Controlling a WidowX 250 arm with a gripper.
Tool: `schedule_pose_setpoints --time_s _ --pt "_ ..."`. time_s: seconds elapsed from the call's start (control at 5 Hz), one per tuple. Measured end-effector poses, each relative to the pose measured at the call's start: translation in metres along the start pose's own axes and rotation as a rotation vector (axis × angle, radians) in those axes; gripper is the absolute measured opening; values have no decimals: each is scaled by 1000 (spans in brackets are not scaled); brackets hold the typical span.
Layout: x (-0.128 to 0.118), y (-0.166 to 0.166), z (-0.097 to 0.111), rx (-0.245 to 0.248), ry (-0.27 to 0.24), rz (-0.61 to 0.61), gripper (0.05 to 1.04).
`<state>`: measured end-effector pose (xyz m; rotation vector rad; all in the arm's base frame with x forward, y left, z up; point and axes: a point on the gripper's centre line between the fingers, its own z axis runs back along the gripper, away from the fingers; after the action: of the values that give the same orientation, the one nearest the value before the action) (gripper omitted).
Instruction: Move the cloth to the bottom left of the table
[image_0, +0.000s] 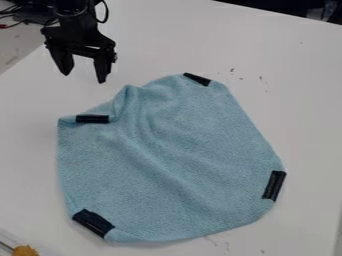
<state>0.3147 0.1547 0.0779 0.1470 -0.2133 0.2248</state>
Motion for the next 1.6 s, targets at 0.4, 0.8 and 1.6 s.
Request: schedule_pose_setpoints --time_s 0.4,0.8,1.6 --pt "-8 0 -16 -39 3 19 1000" --pt "-24 -4 -23 -63 10 53 1000" --pt "-58 1 -61 -141 124 123 955"
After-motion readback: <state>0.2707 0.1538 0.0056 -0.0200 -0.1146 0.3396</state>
